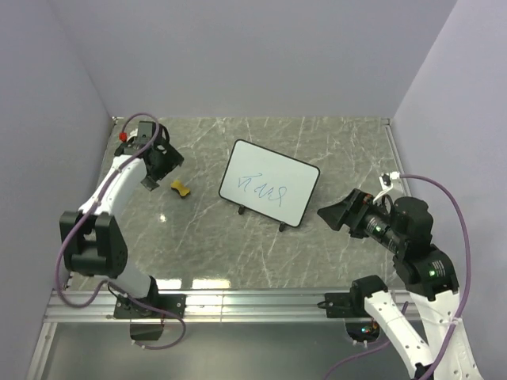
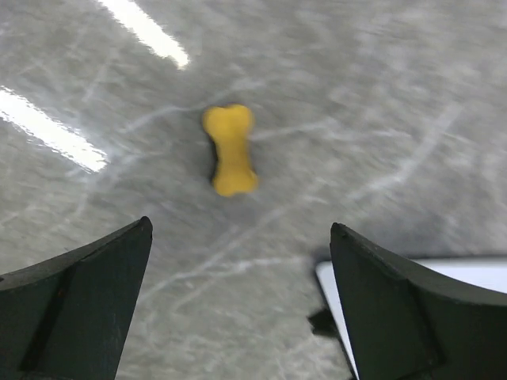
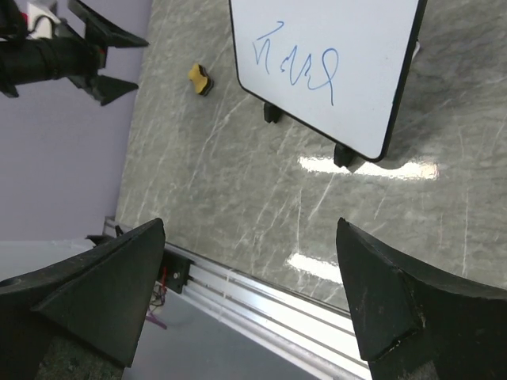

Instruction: Erase the whiteboard

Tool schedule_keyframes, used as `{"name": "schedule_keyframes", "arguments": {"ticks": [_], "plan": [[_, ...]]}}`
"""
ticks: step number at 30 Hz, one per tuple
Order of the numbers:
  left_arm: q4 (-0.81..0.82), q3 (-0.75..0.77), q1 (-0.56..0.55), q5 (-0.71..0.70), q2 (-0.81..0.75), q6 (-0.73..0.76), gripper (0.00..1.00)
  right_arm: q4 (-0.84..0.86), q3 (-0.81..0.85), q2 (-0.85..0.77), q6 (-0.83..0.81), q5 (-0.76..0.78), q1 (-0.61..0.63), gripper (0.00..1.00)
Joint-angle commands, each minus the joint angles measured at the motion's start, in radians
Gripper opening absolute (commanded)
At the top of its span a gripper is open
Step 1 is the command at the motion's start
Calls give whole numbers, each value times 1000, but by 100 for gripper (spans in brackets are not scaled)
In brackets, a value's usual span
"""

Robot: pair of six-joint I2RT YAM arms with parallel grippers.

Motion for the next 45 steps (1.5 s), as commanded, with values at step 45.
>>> {"name": "schedule_keyframes", "arguments": {"ticks": [45], "plan": [[13, 131, -123, -132, 303, -47, 76, -79, 33, 147, -129, 112, 39, 94]]}}
